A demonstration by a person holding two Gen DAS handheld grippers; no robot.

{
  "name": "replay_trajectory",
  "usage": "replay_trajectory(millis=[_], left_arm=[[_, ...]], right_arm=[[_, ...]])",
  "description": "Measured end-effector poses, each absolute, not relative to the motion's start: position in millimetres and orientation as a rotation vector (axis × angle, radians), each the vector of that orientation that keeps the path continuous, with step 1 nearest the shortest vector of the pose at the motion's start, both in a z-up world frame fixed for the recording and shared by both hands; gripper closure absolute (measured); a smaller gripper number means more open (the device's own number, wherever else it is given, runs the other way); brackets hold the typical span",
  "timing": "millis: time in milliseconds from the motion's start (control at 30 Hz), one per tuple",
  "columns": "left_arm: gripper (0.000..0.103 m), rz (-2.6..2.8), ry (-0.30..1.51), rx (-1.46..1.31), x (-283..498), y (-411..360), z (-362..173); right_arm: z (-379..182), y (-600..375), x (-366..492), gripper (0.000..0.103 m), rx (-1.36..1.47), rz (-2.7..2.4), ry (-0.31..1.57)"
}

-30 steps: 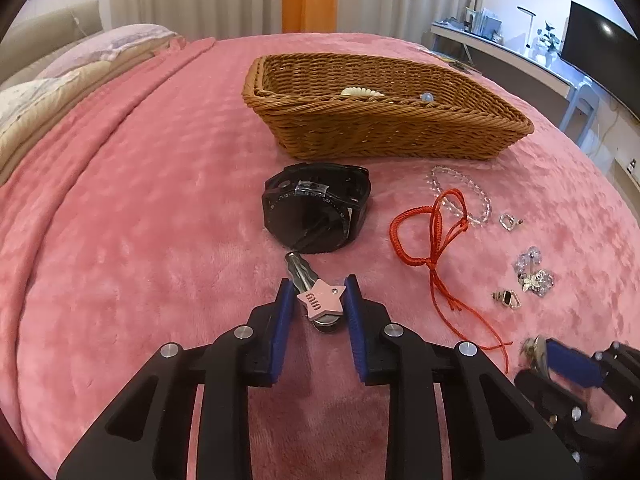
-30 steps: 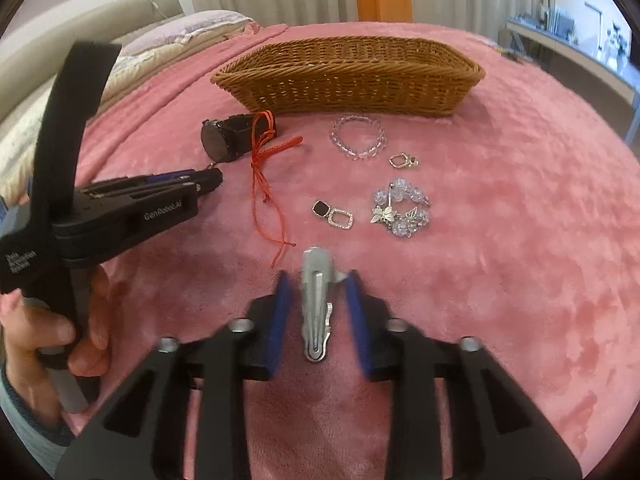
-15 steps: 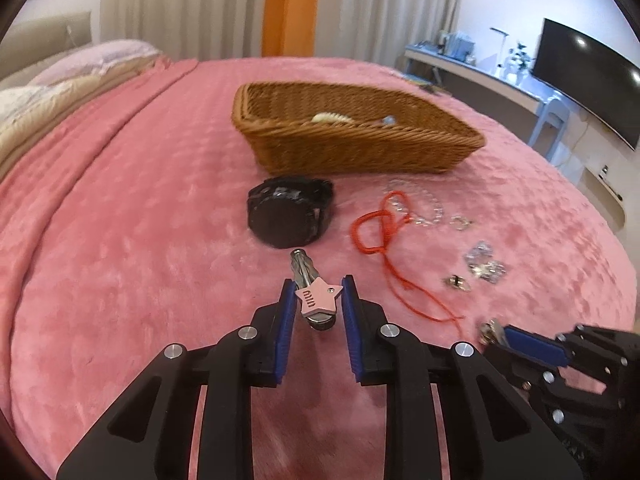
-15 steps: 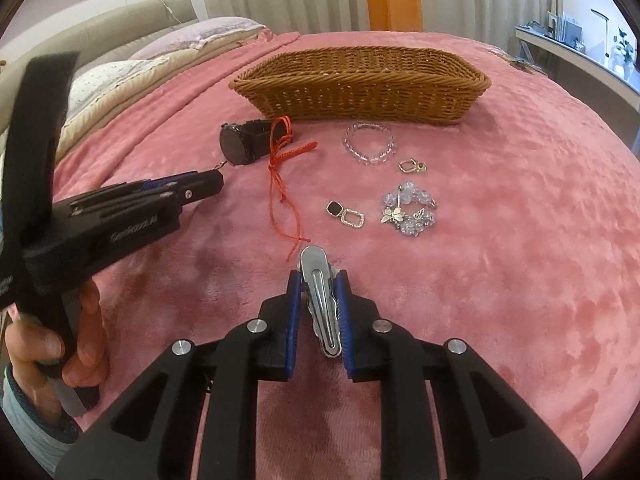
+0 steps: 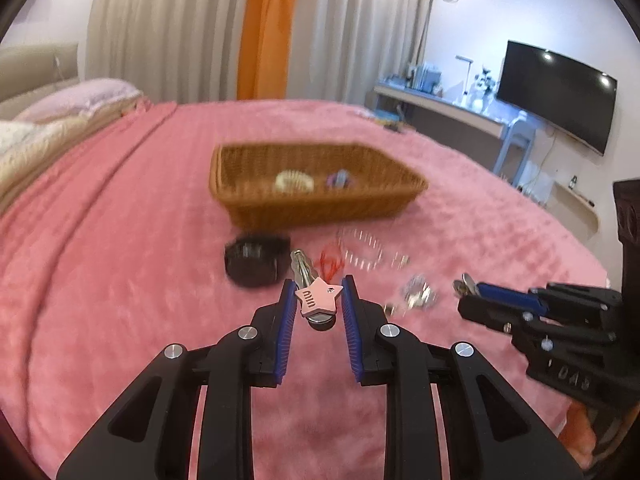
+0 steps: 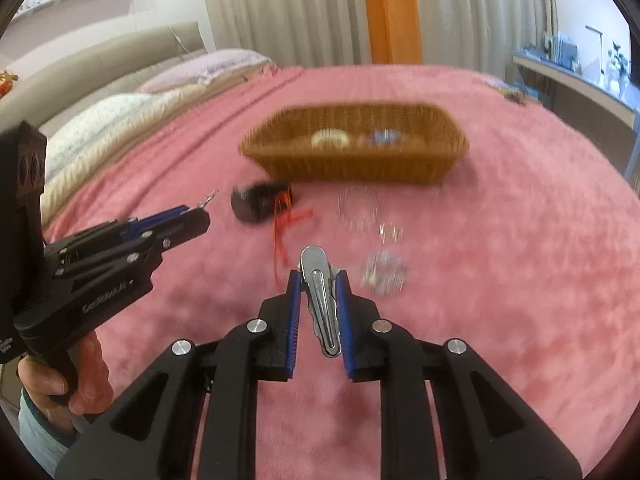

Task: Organize jewelry
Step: 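Carry keychain and hair clip into the wicker basket and open both tools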

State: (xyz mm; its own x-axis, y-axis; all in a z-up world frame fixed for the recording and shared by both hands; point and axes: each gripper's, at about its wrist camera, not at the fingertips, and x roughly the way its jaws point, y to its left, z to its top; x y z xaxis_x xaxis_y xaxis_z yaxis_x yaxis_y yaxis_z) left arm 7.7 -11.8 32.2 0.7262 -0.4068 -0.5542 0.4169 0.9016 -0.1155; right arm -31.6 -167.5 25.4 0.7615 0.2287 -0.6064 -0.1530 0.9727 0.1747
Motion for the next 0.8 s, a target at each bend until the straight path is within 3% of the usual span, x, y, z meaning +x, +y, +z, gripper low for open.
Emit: replay_trajectory(millis=[233, 433, 800], left_arm=[[0.081, -0.454, 0.507, 0.046, 39, -24, 84], [0.081, -0.462, 0.488, 0.041, 99, -41, 105], [0.081, -0.434, 0.611, 0.027, 208, -60, 61]], right_arm=[[92, -186, 14, 0.088, 0.072, 0.18, 0.539], [118, -198, 94, 0.088, 0.093, 0.191, 0.535], [59, -196, 242, 0.088, 0.248, 0.26, 0.825]])
